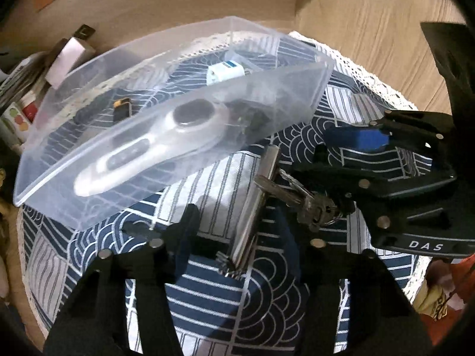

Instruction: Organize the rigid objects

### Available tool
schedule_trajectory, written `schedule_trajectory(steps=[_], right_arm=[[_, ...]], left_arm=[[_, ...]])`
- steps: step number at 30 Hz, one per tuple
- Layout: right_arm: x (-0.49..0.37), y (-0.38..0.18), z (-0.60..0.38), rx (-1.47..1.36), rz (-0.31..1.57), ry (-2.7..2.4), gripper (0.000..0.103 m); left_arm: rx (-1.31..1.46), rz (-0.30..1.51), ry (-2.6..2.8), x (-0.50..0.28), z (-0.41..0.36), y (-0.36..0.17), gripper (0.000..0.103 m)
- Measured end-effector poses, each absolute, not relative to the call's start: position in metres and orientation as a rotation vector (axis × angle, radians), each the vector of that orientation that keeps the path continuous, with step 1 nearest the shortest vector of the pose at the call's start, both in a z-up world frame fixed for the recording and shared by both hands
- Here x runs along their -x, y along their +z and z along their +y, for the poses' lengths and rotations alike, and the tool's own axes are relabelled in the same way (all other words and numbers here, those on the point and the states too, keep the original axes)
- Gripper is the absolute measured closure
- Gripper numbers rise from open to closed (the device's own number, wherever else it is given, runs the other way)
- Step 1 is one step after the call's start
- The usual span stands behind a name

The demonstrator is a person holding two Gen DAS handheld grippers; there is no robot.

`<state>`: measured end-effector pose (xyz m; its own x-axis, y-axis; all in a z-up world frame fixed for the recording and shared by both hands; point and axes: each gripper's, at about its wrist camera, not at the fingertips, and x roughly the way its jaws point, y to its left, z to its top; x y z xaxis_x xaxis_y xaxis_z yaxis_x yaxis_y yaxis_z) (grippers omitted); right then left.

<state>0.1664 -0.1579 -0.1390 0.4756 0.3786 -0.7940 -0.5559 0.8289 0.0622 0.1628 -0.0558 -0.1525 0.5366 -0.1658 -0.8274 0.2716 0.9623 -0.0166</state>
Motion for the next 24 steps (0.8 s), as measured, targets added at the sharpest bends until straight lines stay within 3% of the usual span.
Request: schedule_trajectory(steps=[3, 4, 7, 24], right_arm=[[-0.168, -0.143, -0.158, 0.213, 0.931, 0.591, 0.077], [-0.168, -0.144, -0.158, 0.211, 0.934, 0.591, 0.078], [-0.165, -0.143, -0.16, 0.201, 0.922, 0.59, 0.079], [-0.147, -0.087, -0.175, 0.123, 0.739, 0.56, 0.079]], left_arm=[[-0.126, 0.953, -0.275, -0.164, -0.058, -0.152, 0.073], [-0.127, 0.951, -0.283, -0.164, -0.058, -0.152, 0.082], [-0.136, 0.941, -0.286, -0.159, -0.06, -0.15, 0.088], [-0.053, 0.836, -0.219, -0.109, -0.039, -0.117, 0.088]])
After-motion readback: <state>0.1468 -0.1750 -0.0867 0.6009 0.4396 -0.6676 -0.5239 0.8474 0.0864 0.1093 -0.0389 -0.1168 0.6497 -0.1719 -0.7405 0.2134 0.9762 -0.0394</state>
